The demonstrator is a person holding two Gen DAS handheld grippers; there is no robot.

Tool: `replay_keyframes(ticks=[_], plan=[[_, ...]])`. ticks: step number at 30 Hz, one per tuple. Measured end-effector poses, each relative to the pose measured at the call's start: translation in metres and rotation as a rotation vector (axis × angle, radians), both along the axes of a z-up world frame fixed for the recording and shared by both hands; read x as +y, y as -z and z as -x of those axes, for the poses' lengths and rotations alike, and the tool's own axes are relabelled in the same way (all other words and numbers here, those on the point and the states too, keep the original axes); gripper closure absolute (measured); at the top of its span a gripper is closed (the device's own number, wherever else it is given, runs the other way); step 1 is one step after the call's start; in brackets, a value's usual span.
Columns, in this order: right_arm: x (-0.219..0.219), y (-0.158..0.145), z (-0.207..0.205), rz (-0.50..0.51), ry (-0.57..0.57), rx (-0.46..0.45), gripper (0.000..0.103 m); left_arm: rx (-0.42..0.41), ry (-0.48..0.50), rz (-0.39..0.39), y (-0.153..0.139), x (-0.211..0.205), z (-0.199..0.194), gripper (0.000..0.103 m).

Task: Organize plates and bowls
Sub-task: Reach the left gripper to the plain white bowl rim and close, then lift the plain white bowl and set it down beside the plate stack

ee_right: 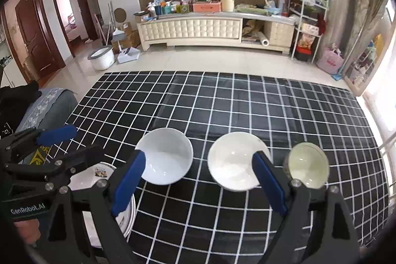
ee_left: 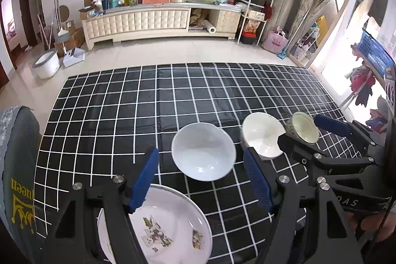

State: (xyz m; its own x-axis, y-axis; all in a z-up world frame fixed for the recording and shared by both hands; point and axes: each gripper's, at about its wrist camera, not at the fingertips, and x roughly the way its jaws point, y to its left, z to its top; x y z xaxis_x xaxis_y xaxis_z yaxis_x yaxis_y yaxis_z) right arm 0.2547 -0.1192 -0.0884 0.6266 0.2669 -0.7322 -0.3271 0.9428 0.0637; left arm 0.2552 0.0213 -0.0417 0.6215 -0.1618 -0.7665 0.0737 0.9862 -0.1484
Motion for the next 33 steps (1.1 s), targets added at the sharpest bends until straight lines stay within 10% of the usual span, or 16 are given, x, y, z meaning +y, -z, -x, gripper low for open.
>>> replay_keyframes(ticks=[10, 17, 33], plan=[[0.018, 0.040, -0.044, 0.007, -0.077, 0.099, 0.014, 0.096, -0.026, 0.017, 0.044, 0.020, -0.042, 0.035], [0.021, 0.067, -0.070, -0.027, -0.125, 0.173, 0.044, 0.162, -0.018, 0.036, 0.074, 0.026, -0.066, 0.052], [0.023, 0.104, -0.090, -0.049, -0.138, 0.292, 0.064, 0.283, 0.009, 0.020, 0.121, 0.018, -0.093, 0.082]])
